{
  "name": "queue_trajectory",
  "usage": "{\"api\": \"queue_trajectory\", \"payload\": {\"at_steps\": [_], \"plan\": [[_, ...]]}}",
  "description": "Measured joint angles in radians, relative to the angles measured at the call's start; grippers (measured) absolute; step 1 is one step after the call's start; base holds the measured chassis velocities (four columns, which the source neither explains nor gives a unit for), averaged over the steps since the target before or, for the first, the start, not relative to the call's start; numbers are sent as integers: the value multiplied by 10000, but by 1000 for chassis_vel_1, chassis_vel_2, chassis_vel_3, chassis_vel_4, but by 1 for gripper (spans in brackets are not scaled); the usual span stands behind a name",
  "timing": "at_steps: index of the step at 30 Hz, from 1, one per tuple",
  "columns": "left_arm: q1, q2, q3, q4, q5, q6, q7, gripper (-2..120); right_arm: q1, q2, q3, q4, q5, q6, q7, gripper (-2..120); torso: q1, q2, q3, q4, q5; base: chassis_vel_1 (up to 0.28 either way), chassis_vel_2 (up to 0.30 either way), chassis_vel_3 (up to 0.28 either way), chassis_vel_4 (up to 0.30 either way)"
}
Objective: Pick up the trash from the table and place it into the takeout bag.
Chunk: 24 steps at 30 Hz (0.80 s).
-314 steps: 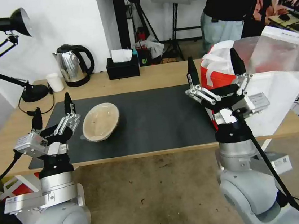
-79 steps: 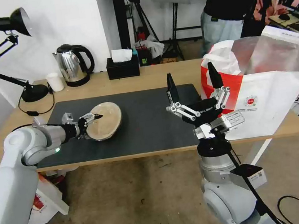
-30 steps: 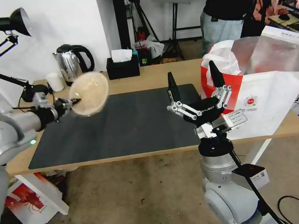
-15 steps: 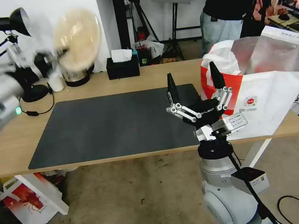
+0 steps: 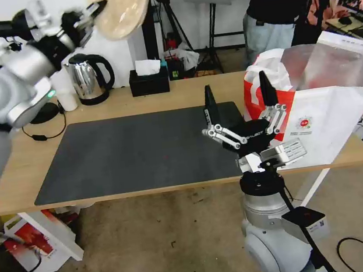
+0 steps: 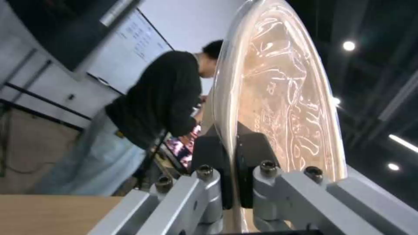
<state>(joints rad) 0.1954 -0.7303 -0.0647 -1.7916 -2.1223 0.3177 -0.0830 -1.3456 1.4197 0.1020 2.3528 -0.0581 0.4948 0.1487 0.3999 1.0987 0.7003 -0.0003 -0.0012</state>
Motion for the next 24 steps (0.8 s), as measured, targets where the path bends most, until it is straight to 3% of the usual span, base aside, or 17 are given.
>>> {"api": "queue_trajectory", "payload": {"at_steps": [7, 16, 24], "plan": [[-590, -568, 953, 418, 45, -49, 192, 1, -24, 8, 89, 254, -76, 80, -11, 100, 0, -1, 0, 5, -4, 0, 0, 0, 0], [-1835, -2050, 2481, 1293, 311, -51, 568, 1, -169, 54, 125, 559, -101, 241, -50, 100, 1, 0, 0, 2, 0, 0, 0, 0, 0], [-2502, -3091, 3233, 1999, 516, -55, 768, 1, -361, 134, 69, 831, -181, 331, -71, 100, 0, -1, 0, 2, 0, 0, 0, 0, 0]]}}
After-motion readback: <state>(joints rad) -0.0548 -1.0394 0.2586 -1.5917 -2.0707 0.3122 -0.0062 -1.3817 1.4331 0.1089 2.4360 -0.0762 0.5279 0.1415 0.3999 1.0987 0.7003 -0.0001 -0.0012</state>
